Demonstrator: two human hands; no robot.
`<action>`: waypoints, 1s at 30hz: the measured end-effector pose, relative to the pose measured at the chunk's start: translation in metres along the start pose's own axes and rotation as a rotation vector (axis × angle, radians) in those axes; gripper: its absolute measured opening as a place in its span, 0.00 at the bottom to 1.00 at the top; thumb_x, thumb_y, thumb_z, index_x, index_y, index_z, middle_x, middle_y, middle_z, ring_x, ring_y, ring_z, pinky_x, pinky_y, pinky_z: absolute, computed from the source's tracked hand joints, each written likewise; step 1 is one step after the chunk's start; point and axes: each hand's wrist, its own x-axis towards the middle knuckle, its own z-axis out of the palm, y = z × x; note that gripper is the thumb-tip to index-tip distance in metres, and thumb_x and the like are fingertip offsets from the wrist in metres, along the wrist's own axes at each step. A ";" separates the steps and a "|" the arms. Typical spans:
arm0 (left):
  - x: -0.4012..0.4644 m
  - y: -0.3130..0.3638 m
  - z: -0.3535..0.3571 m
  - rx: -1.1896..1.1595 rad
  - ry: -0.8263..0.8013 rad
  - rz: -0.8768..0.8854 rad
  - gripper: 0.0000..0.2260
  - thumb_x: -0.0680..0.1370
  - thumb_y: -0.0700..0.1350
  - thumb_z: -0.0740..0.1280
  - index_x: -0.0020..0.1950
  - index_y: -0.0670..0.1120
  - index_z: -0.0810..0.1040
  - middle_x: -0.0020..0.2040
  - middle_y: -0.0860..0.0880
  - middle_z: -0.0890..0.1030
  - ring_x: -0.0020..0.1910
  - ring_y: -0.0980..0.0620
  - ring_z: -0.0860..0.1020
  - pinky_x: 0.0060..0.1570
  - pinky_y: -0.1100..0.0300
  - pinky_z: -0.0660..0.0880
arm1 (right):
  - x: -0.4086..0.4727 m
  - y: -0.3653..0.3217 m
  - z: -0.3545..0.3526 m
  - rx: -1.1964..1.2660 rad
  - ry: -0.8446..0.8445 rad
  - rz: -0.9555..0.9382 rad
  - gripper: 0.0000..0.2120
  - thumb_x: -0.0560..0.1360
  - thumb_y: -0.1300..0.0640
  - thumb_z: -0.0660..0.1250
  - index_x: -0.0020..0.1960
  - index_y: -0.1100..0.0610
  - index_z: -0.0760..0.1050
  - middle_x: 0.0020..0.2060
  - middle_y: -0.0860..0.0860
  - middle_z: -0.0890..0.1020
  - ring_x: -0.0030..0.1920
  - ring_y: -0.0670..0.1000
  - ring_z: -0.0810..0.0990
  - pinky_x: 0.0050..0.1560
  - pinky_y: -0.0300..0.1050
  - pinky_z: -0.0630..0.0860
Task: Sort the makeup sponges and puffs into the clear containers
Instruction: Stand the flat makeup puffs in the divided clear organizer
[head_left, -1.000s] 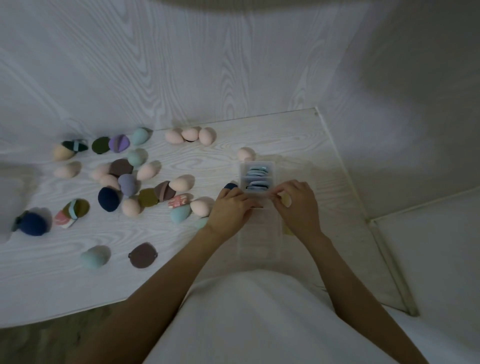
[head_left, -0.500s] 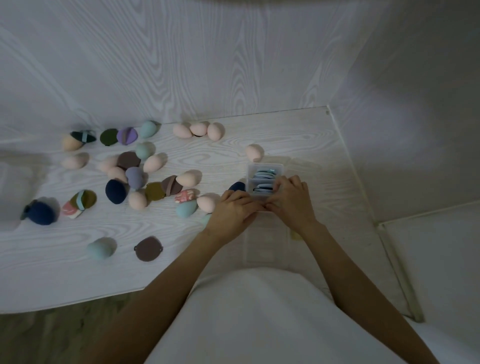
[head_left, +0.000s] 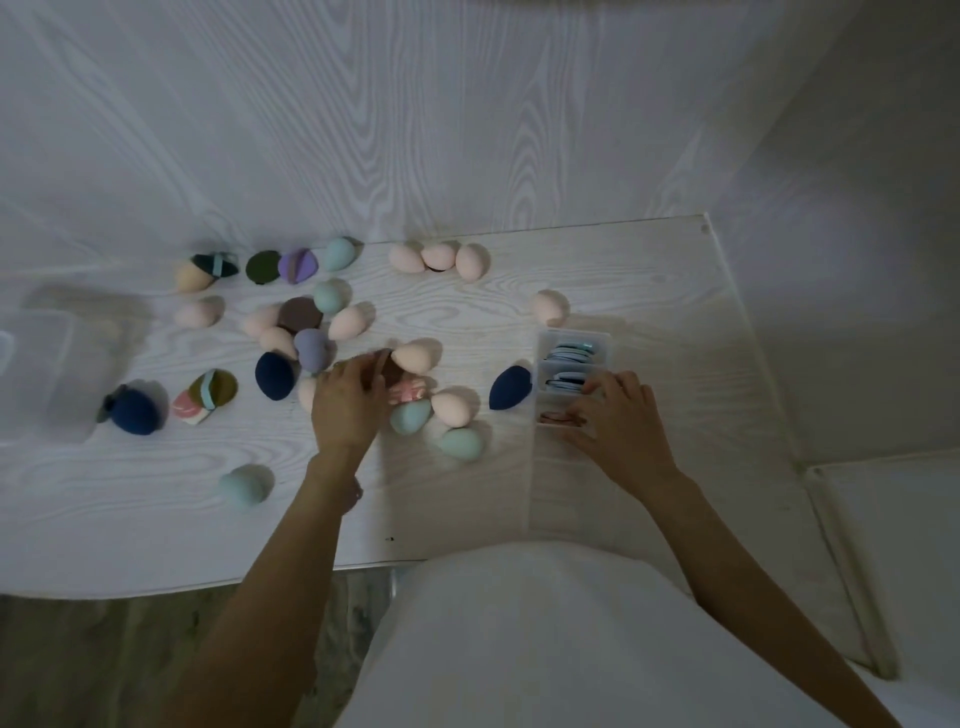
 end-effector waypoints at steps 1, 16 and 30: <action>0.004 -0.003 0.000 0.029 -0.023 -0.017 0.11 0.76 0.43 0.65 0.56 0.41 0.79 0.46 0.41 0.82 0.47 0.39 0.77 0.48 0.49 0.72 | 0.001 0.000 0.001 -0.006 0.013 -0.005 0.19 0.70 0.39 0.61 0.46 0.52 0.81 0.47 0.52 0.77 0.48 0.56 0.70 0.46 0.47 0.64; 0.010 -0.009 -0.001 -0.036 -0.006 0.087 0.16 0.70 0.38 0.72 0.57 0.41 0.78 0.54 0.38 0.77 0.51 0.37 0.74 0.48 0.49 0.72 | 0.001 -0.009 0.006 0.021 0.061 0.028 0.08 0.70 0.51 0.71 0.49 0.48 0.81 0.50 0.52 0.76 0.50 0.54 0.68 0.48 0.43 0.58; -0.004 0.014 -0.024 -0.072 0.068 0.417 0.08 0.74 0.39 0.70 0.52 0.45 0.83 0.42 0.46 0.82 0.38 0.47 0.76 0.38 0.59 0.71 | -0.002 -0.012 0.008 0.074 0.118 0.052 0.09 0.69 0.51 0.73 0.49 0.46 0.81 0.53 0.52 0.75 0.53 0.51 0.65 0.51 0.44 0.62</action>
